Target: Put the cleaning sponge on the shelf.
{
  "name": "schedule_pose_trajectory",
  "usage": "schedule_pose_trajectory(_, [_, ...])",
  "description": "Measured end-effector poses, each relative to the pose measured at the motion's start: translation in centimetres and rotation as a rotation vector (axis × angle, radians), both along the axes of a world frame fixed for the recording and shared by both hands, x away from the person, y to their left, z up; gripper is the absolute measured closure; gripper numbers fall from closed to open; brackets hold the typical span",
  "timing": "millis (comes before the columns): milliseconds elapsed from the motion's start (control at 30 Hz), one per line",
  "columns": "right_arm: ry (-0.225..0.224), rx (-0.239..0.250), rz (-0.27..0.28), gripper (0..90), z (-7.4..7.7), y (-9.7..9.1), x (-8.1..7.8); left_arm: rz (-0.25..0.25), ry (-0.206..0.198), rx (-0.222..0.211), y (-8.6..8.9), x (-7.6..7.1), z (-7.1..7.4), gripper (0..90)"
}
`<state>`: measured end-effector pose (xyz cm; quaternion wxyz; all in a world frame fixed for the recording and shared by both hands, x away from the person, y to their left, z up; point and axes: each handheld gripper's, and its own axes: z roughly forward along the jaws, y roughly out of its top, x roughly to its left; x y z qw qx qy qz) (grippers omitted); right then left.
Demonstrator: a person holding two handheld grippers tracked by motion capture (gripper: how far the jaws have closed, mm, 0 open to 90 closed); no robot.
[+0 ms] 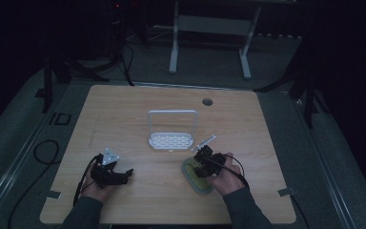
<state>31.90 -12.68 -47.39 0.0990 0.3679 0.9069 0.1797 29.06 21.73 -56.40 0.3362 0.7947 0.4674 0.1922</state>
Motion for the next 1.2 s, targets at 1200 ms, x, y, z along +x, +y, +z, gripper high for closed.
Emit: schedule_pose_trajectory(1200, [0.14,-0.093,0.06,67.8,0.1,0.8,1.3,0.0,0.0,0.0,0.0,0.0,0.0,13.8])
